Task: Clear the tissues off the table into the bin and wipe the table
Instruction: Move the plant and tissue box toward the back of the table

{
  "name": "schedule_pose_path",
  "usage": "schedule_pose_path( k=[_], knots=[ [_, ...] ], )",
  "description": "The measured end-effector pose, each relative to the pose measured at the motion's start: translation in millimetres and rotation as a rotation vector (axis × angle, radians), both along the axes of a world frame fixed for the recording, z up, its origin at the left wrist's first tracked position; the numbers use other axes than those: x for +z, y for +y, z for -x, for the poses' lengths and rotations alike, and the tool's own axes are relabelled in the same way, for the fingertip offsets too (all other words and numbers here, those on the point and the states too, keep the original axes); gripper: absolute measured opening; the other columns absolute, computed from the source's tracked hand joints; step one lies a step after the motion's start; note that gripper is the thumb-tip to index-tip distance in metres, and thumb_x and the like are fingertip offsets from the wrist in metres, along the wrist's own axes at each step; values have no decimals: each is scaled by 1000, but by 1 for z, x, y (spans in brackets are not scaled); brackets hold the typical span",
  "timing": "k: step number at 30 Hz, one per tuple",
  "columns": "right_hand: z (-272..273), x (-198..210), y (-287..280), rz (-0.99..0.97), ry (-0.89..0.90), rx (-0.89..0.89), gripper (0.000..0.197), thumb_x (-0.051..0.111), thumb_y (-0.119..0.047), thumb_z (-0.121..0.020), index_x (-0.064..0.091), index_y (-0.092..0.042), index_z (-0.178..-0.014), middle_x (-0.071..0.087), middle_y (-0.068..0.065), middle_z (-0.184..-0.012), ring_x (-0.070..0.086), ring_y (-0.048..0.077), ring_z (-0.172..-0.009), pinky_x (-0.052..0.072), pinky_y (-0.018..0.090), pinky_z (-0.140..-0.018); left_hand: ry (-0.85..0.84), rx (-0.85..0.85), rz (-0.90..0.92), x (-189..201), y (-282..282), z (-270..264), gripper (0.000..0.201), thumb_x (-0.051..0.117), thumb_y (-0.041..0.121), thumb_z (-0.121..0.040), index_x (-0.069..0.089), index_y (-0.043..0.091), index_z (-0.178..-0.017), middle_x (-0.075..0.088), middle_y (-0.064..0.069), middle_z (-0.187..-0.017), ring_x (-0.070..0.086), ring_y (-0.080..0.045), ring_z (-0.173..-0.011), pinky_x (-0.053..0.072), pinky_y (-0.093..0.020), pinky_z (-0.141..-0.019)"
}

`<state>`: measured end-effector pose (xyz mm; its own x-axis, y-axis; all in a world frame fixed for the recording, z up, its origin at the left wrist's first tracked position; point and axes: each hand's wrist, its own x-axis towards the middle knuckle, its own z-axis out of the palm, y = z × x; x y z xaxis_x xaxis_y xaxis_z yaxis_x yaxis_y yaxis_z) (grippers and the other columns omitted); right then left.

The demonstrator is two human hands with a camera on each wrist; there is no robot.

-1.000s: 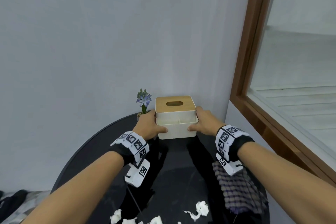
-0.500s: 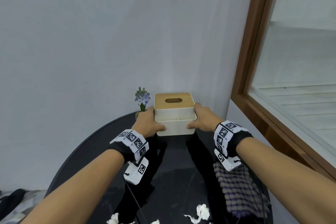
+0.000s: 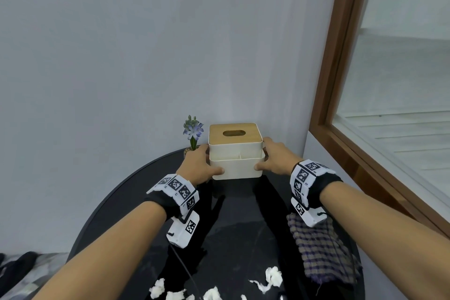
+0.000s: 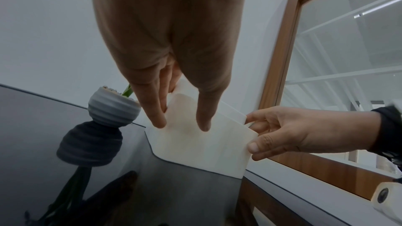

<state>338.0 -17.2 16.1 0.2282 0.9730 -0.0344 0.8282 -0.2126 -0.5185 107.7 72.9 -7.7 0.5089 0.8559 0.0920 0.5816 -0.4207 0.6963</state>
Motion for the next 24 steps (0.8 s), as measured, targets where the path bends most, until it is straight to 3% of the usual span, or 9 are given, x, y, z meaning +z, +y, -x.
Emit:
schedule_pose_path(
  k=[4, 9, 12, 16, 20, 24],
  knots=[
    [2, 4, -15, -15, -29, -22, 69, 76, -32, -78, 37, -14, -133, 59, 13, -123, 62, 27, -101, 53, 39, -87, -12, -20, 42, 5, -8, 6, 62, 81, 32, -69, 56, 22, -125, 70, 4, -109, 68, -9, -93, 51, -21, -77],
    [12, 7, -42, -25, -75, 2, 76, 75, -34, -79, 35, -14, -140, 56, 13, -130, 60, 27, -107, 49, 34, -85, -19, -20, 91, 11, -28, 14, 65, 82, 29, -72, 53, 20, -130, 70, 7, -106, 67, -1, -89, 45, -12, -69],
    [22, 7, -62, -45, -61, 39, 73, 74, -39, -79, 38, -17, -139, 54, 8, -136, 56, 26, -117, 47, 35, -93, 22, -26, 49, 16, -45, 22, 68, 80, 35, -75, 50, 20, -134, 65, 6, -113, 64, -3, -92, 42, -10, -68],
    [37, 9, -89, -66, -90, 99, 77, 67, -53, -79, 38, -23, -143, 51, 2, -143, 50, 21, -127, 42, 36, -103, 84, -49, 1, 24, -72, 33, 77, 76, 44, -77, 44, 21, -143, 58, 4, -128, 56, -11, -108, 41, -21, -84],
    [54, 13, -116, -15, -149, 105, 90, 62, -61, -80, 26, -19, -151, 34, 3, -156, 36, 23, -140, 34, 41, -113, 183, -62, -80, 31, -101, 47, 78, 71, 52, -79, 41, 22, -145, 52, 0, -142, 52, -18, -125, 44, -34, -102],
    [69, 17, -147, -20, -159, 132, 90, 60, -63, -81, 24, -19, -151, 31, 4, -157, 34, 22, -141, 35, 41, -112, 246, -83, -155, 36, -135, 68, 75, 65, 53, -84, 39, 20, -146, 49, -3, -145, 49, -21, -130, 42, -37, -106]
  ],
)
